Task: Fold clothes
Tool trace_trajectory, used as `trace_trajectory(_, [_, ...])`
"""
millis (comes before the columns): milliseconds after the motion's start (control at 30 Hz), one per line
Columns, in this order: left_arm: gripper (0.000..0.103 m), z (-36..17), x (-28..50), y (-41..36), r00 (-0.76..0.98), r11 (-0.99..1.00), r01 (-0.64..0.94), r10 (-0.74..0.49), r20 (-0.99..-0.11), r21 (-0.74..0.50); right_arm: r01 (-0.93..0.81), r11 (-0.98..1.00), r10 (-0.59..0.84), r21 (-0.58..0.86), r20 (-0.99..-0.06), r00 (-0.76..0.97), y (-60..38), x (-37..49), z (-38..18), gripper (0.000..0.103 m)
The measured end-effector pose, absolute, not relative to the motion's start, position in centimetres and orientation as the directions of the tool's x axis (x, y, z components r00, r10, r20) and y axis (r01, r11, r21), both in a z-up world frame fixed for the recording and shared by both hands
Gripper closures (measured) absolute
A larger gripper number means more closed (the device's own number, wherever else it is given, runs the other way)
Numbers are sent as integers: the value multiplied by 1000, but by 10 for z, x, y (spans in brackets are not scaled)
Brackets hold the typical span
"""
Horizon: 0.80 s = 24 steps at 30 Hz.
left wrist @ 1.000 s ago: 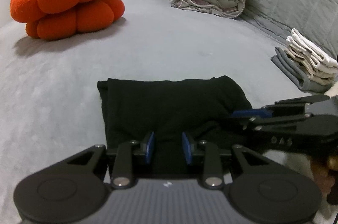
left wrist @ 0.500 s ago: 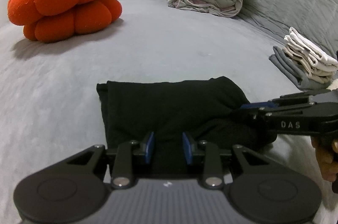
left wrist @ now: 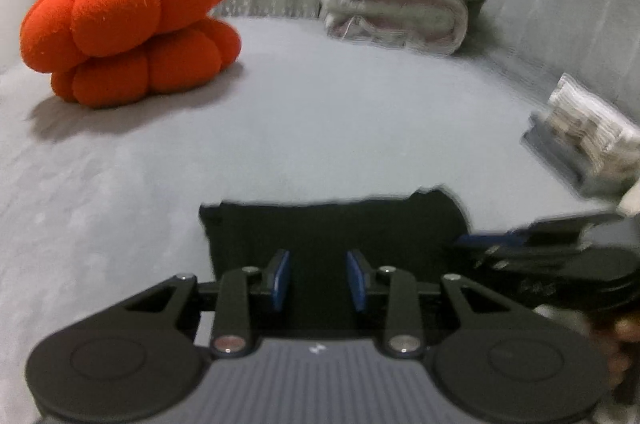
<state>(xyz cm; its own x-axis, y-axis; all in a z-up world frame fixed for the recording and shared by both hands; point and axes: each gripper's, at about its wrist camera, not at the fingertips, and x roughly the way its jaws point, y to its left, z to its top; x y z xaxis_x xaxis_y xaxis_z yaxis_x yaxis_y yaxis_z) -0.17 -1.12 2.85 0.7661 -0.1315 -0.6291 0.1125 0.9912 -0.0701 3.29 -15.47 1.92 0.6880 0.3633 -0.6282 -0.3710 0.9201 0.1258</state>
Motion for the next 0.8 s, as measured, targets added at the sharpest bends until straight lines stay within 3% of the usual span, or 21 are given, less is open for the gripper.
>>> trace_trajectory(200, [71, 26, -1, -7, 759, 992, 97, -125, -639, -80, -374, 919, 370, 126, -608, 702, -157, 31, 25, 81])
trace_trajectory(333, [71, 26, -3, -9, 758, 993, 92, -119, -641, -76, -391, 911, 394, 134, -564, 726, -153, 31, 29, 75])
trace_trajectory(467, [71, 27, -2, -7, 755, 992, 94, -126, -644, -83, -381, 915, 379, 130, -597, 707, -148, 40, 19, 75])
trace_trajectory(667, [71, 43, -2, 1, 801, 987, 85, -151, -579, -139, -372, 913, 399, 168, -558, 728, -152, 38, 27, 75])
trace_trajectory(800, [71, 37, 11, -3, 793, 987, 73, -145, -591, -145, -374, 910, 408, 180, -555, 725, -147, 40, 24, 73])
